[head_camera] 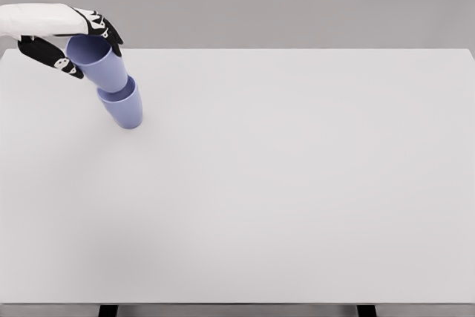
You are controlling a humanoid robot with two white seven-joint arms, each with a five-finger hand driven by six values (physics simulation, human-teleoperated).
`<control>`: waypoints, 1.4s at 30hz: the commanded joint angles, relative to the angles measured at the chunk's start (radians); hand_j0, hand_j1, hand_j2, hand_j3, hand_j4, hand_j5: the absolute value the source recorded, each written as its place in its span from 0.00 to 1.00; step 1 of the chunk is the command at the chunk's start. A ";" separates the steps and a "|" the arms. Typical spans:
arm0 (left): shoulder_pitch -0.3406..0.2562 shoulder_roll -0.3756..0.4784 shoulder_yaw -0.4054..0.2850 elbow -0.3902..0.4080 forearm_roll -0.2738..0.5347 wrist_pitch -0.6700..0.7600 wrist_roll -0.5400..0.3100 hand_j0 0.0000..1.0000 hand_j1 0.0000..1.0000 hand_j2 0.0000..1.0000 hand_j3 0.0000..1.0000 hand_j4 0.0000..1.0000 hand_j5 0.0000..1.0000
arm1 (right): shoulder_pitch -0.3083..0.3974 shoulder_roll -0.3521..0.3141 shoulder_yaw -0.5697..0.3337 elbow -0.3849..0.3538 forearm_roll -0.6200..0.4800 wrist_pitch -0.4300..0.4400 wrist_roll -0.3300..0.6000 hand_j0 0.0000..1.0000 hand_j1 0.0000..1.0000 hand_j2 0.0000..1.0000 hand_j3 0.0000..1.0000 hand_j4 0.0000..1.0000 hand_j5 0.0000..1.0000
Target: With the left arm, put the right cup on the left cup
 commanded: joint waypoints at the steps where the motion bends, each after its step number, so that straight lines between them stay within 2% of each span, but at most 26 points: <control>1: -0.002 -0.003 0.002 0.001 0.007 0.003 0.000 0.55 0.55 0.55 0.55 0.55 0.55 | 0.000 0.000 0.000 0.000 0.000 0.000 0.001 1.00 1.00 1.00 1.00 1.00 1.00; 13: 0.014 -0.007 0.004 0.005 0.004 0.003 0.000 0.56 0.56 0.56 0.56 0.56 0.56 | 0.000 0.000 0.000 0.000 0.000 0.000 0.001 1.00 1.00 1.00 1.00 1.00 1.00; 19: 0.014 -0.035 0.007 0.050 -0.003 0.003 0.000 0.56 0.56 0.56 0.56 0.56 0.56 | 0.000 0.000 0.000 0.000 0.000 0.000 -0.001 1.00 1.00 1.00 1.00 1.00 1.00; 23: 0.014 -0.038 0.005 0.048 -0.003 0.003 0.000 0.56 0.56 0.56 0.56 0.56 0.56 | 0.000 0.000 0.000 0.000 0.000 0.000 0.001 1.00 1.00 1.00 1.00 1.00 1.00; 30: 0.037 -0.038 0.009 0.051 -0.006 0.003 0.000 0.56 0.56 0.56 0.56 0.56 0.56 | 0.000 0.000 0.000 0.000 0.000 0.000 0.001 1.00 1.00 1.00 1.00 1.00 1.00; 31: 0.041 -0.038 0.009 0.051 -0.006 0.003 0.000 0.64 0.64 0.64 0.64 0.64 0.64 | 0.000 0.000 0.000 0.000 0.000 0.000 -0.001 1.00 1.00 1.00 1.00 1.00 1.00; 33: 0.043 -0.038 0.012 0.051 -0.006 0.003 0.000 0.87 0.87 0.87 0.87 0.87 0.87 | 0.000 0.000 0.000 0.000 0.000 0.000 -0.001 1.00 1.00 1.00 1.00 1.00 1.00; 34: 0.043 -0.038 0.012 0.051 -0.006 0.003 0.000 0.94 0.94 0.94 0.94 0.94 0.94 | 0.000 0.000 0.000 0.000 0.000 0.000 0.001 1.00 1.00 1.00 1.00 1.00 1.00; 41: 0.043 -0.033 0.018 0.050 -0.006 0.003 0.000 1.00 1.00 1.00 1.00 1.00 1.00 | 0.000 0.000 0.000 0.000 0.000 0.000 -0.001 1.00 1.00 1.00 1.00 1.00 1.00; 42: 0.038 -0.023 0.025 0.022 0.011 0.003 0.000 1.00 1.00 1.00 1.00 1.00 1.00 | 0.000 0.000 0.000 0.000 0.000 0.000 0.001 1.00 1.00 1.00 1.00 1.00 1.00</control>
